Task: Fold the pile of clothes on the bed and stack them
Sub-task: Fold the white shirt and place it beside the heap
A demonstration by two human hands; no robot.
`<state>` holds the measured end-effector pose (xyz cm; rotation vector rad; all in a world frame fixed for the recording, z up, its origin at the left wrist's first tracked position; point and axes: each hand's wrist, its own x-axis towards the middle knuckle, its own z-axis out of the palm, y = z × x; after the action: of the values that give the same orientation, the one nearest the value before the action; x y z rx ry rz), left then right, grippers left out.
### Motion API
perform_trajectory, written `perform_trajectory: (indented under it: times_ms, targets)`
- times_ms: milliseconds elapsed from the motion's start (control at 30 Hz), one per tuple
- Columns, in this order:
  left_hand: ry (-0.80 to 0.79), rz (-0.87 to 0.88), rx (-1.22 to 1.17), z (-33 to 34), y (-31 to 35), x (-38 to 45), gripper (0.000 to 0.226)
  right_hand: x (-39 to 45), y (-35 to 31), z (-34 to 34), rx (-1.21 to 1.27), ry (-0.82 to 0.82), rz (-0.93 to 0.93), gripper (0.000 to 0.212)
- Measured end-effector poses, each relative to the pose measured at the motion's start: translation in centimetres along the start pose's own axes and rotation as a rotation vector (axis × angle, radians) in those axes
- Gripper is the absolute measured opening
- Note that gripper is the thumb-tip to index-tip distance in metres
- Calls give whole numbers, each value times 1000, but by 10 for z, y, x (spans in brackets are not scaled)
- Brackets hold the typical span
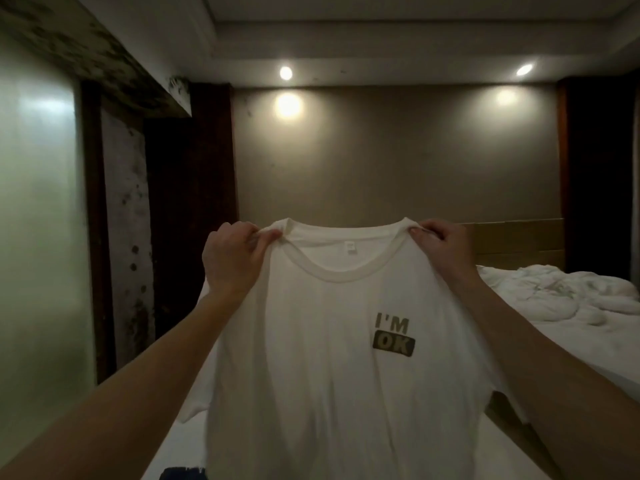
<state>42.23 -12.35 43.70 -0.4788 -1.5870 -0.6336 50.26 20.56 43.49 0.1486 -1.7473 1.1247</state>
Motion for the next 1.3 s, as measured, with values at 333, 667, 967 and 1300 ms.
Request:
perform_trajectory:
  times_ms: [333, 667, 967, 1300]
  targets:
    - [-283, 56, 135, 138, -63, -85, 30, 3, 140, 53, -208, -65, 136, 18]
    - [-758, -140, 269, 343, -135, -245, 22, -1, 383, 168, -476, -223, 371, 18]
    - [-1259, -331, 305, 448, -192, -459, 22, -128, 584, 252, -949, -654, 560, 27]
    - [-1055, -527, 178, 419, -216, -468, 29, -174, 607, 232, -920, -773, 541, 56]
